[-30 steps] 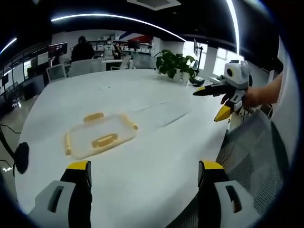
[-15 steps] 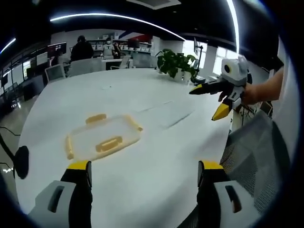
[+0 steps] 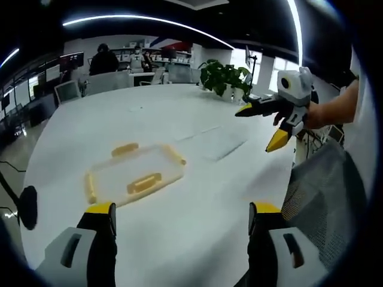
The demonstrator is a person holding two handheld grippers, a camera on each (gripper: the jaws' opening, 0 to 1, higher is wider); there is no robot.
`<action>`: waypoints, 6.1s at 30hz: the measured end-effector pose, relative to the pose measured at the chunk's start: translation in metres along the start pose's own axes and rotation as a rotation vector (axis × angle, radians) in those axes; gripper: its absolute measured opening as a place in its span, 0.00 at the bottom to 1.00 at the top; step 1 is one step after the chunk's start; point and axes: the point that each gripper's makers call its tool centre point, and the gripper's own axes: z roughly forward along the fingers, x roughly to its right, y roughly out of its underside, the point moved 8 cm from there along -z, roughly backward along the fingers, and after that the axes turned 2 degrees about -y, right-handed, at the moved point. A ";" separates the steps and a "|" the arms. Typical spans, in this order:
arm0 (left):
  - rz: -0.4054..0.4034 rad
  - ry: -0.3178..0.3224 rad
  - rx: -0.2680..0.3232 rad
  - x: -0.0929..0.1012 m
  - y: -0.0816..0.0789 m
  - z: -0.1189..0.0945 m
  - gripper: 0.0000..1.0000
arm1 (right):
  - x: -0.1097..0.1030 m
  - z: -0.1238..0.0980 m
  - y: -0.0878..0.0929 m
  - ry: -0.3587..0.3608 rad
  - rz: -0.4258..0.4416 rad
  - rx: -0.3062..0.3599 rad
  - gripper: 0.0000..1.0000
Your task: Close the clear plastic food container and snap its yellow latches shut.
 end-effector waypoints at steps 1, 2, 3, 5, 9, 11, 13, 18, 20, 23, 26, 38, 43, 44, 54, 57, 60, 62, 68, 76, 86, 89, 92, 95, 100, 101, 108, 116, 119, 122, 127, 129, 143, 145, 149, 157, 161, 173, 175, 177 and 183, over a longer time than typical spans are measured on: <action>0.001 0.001 0.001 -0.001 -0.001 0.001 0.92 | 0.000 0.001 0.000 -0.001 -0.003 -0.003 0.82; 0.002 0.000 0.002 -0.002 -0.001 0.001 0.92 | -0.001 0.003 0.000 -0.006 -0.004 -0.005 0.82; 0.003 0.001 0.003 -0.002 -0.003 0.002 0.92 | -0.001 0.004 0.001 -0.009 -0.004 -0.006 0.82; 0.007 0.003 0.001 -0.004 -0.003 0.003 0.92 | 0.000 0.007 0.001 -0.013 -0.012 -0.011 0.81; 0.013 0.004 -0.003 -0.008 -0.005 0.005 0.92 | 0.001 0.013 -0.001 -0.022 -0.022 -0.016 0.80; 0.009 0.002 -0.004 -0.010 -0.004 0.007 0.91 | 0.002 0.016 -0.001 -0.024 -0.024 -0.016 0.80; 0.008 0.001 -0.006 -0.012 -0.004 0.008 0.91 | 0.003 0.019 -0.002 -0.027 -0.023 -0.020 0.79; 0.009 0.000 -0.011 -0.014 -0.005 0.011 0.91 | 0.004 0.028 -0.005 -0.038 -0.033 -0.025 0.79; 0.016 0.000 -0.015 -0.016 -0.006 0.013 0.90 | 0.006 0.031 -0.007 -0.042 -0.039 -0.024 0.78; 0.019 0.000 -0.017 -0.019 -0.007 0.015 0.90 | 0.009 0.036 -0.009 -0.048 -0.050 -0.030 0.78; 0.028 0.002 -0.025 -0.023 -0.007 0.017 0.90 | 0.011 0.039 -0.013 -0.053 -0.054 -0.027 0.78; 0.064 -0.004 -0.047 -0.040 -0.010 0.021 0.89 | 0.018 0.056 -0.020 -0.084 -0.082 -0.035 0.76; 0.077 -0.002 -0.050 -0.048 -0.012 0.023 0.88 | 0.022 0.062 -0.021 -0.096 -0.111 -0.047 0.74; 0.078 -0.003 -0.052 -0.050 -0.012 0.023 0.88 | 0.023 0.063 -0.022 -0.100 -0.111 -0.047 0.74; 0.130 -0.006 -0.084 -0.065 -0.013 0.027 0.88 | 0.030 0.075 -0.025 -0.111 -0.137 -0.058 0.74; 0.139 0.000 -0.091 -0.068 -0.012 0.028 0.88 | 0.032 0.079 -0.027 -0.117 -0.147 -0.065 0.73; 0.157 0.004 -0.105 -0.072 -0.012 0.030 0.88 | 0.033 0.082 -0.030 -0.126 -0.158 -0.068 0.73; 0.168 0.006 -0.108 -0.074 -0.012 0.030 0.87 | 0.033 0.085 -0.031 -0.134 -0.168 -0.074 0.73; 0.222 0.018 -0.135 -0.084 -0.013 0.031 0.86 | 0.034 0.094 -0.033 -0.152 -0.198 -0.093 0.73; 0.279 0.038 -0.166 -0.093 -0.015 0.034 0.83 | 0.038 0.102 -0.035 -0.166 -0.226 -0.109 0.73; 0.345 0.059 -0.209 -0.105 -0.013 0.039 0.81 | 0.040 0.115 -0.037 -0.203 -0.272 -0.151 0.69; 0.364 0.064 -0.219 -0.108 -0.013 0.040 0.81 | 0.039 0.118 -0.038 -0.215 -0.284 -0.157 0.69; 0.388 0.069 -0.235 -0.112 -0.013 0.042 0.79 | 0.040 0.123 -0.037 -0.226 -0.301 -0.171 0.69; 0.406 0.075 -0.249 -0.115 -0.012 0.044 0.79 | 0.038 0.127 -0.038 -0.239 -0.315 -0.181 0.70; 0.448 0.095 -0.276 -0.121 -0.012 0.047 0.79 | 0.038 0.133 -0.039 -0.257 -0.327 -0.199 0.69; 0.460 0.094 -0.278 -0.122 -0.013 0.047 0.79 | 0.038 0.134 -0.038 -0.265 -0.326 -0.207 0.69; 0.513 0.121 -0.304 -0.129 -0.016 0.050 0.78 | 0.038 0.143 -0.039 -0.297 -0.344 -0.238 0.68; 0.616 0.174 -0.355 -0.138 -0.020 0.057 0.75 | 0.037 0.152 -0.037 -0.338 -0.377 -0.277 0.68; 0.652 0.190 -0.373 -0.142 -0.022 0.059 0.75 | 0.038 0.155 -0.037 -0.346 -0.380 -0.290 0.67; 0.673 0.206 -0.380 -0.145 -0.022 0.062 0.75 | 0.039 0.156 -0.036 -0.354 -0.386 -0.298 0.67; 0.726 0.234 -0.413 -0.147 -0.021 0.064 0.74 | 0.039 0.160 -0.035 -0.360 -0.395 -0.315 0.67; 0.725 0.244 -0.415 -0.148 -0.021 0.065 0.73 | 0.039 0.162 -0.035 -0.369 -0.400 -0.322 0.67; 0.723 0.312 -0.450 -0.159 -0.026 0.076 0.61 | 0.041 0.173 -0.035 -0.415 -0.397 -0.373 0.64; 0.723 0.327 -0.455 -0.159 -0.027 0.076 0.59 | 0.041 0.174 -0.036 -0.420 -0.397 -0.374 0.64; 0.734 0.372 -0.462 -0.159 -0.027 0.079 0.58 | 0.043 0.177 -0.036 -0.421 -0.367 -0.381 0.62; 0.761 0.443 -0.491 -0.159 -0.029 0.083 0.48 | 0.045 0.178 -0.037 -0.429 -0.380 -0.381 0.54; 0.785 0.448 -0.505 -0.162 -0.028 0.081 0.39 | 0.046 0.173 -0.036 -0.456 -0.407 -0.381 0.40; 0.807 0.442 -0.505 -0.158 -0.028 0.081 0.39 | 0.046 0.174 -0.036 -0.446 -0.396 -0.381 0.39; 0.816 0.443 -0.506 -0.157 -0.028 0.081 0.39 | 0.046 0.173 -0.036 -0.446 -0.395 -0.380 0.39; 0.815 0.441 -0.511 -0.156 -0.029 0.081 0.39 | 0.045 0.174 -0.037 -0.446 -0.397 -0.384 0.39; 0.817 0.414 -0.524 -0.154 -0.029 0.081 0.39 | 0.044 0.174 -0.038 -0.441 -0.395 -0.399 0.39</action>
